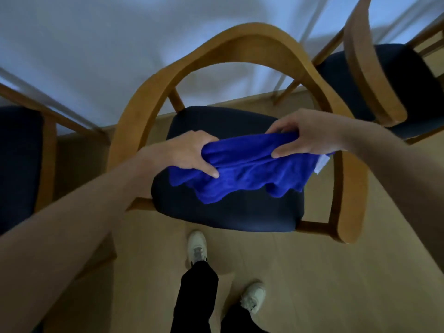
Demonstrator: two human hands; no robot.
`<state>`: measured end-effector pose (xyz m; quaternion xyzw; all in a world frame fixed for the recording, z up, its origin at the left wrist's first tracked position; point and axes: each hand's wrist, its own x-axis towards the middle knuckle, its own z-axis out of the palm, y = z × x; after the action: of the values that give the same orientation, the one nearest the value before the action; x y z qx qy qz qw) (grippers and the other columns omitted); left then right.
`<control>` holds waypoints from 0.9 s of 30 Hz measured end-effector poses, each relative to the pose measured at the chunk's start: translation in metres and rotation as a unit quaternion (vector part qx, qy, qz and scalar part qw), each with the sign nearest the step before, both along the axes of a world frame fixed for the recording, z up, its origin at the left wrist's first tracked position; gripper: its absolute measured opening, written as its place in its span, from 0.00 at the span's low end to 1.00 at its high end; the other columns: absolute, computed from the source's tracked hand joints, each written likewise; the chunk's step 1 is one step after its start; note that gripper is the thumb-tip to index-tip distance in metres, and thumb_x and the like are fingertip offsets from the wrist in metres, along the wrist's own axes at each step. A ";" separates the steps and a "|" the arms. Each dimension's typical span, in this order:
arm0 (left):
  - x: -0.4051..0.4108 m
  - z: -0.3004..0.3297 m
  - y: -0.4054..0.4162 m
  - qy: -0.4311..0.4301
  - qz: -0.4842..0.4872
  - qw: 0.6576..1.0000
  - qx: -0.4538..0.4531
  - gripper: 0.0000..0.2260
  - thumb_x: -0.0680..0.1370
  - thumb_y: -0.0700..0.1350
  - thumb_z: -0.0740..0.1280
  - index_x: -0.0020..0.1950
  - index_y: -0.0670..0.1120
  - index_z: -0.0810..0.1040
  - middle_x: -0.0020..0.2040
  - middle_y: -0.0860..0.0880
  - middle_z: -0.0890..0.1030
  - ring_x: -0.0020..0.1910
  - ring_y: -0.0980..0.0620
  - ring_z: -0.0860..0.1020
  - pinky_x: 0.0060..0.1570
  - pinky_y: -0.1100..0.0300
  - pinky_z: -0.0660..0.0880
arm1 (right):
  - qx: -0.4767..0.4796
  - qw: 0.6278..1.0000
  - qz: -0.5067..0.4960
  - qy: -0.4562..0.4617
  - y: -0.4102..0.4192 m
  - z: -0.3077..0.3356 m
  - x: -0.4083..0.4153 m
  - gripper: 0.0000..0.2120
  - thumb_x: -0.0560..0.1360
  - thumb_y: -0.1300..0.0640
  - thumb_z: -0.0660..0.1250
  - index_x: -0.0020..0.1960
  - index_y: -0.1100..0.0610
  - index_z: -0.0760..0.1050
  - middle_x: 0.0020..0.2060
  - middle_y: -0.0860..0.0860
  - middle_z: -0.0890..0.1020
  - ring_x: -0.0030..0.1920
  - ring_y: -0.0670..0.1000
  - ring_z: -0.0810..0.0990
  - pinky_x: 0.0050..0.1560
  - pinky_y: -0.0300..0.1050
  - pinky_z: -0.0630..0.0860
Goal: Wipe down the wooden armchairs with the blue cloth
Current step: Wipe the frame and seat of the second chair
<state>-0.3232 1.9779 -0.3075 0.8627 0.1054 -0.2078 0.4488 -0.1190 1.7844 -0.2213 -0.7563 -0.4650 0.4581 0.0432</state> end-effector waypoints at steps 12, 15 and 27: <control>0.052 0.004 0.073 -0.059 -0.026 0.987 0.148 0.09 0.80 0.58 0.58 0.50 0.54 0.70 0.41 0.49 0.78 0.36 0.55 0.77 0.36 0.59 0.72 | 0.066 0.990 -0.114 -0.052 0.031 -0.029 0.038 0.09 0.79 0.42 0.63 0.47 0.46 0.75 0.39 0.48 0.79 0.41 0.51 0.78 0.44 0.50 0.74; 0.053 0.012 0.083 -0.092 -0.049 0.970 0.219 0.03 0.81 0.50 0.61 0.52 0.52 0.73 0.45 0.52 0.76 0.40 0.56 0.76 0.39 0.62 0.71 | 0.087 0.982 -0.028 -0.164 0.031 -0.019 0.046 0.07 0.79 0.46 0.61 0.51 0.45 0.77 0.42 0.43 0.79 0.45 0.47 0.80 0.46 0.45 0.76; 0.079 0.052 0.100 -0.333 0.117 0.875 0.331 0.13 0.81 0.47 0.62 0.58 0.43 0.82 0.48 0.42 0.82 0.46 0.44 0.79 0.48 0.52 0.74 | 0.249 0.913 -0.066 -0.316 0.051 -0.007 0.072 0.15 0.76 0.64 0.67 0.61 0.55 0.77 0.54 0.53 0.80 0.53 0.49 0.76 0.55 0.42 0.69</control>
<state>-0.2443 2.0776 -0.2555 0.9605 0.1126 0.1927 0.1662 -0.0466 1.8359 -0.2288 -0.8552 -0.5025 0.0613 0.1108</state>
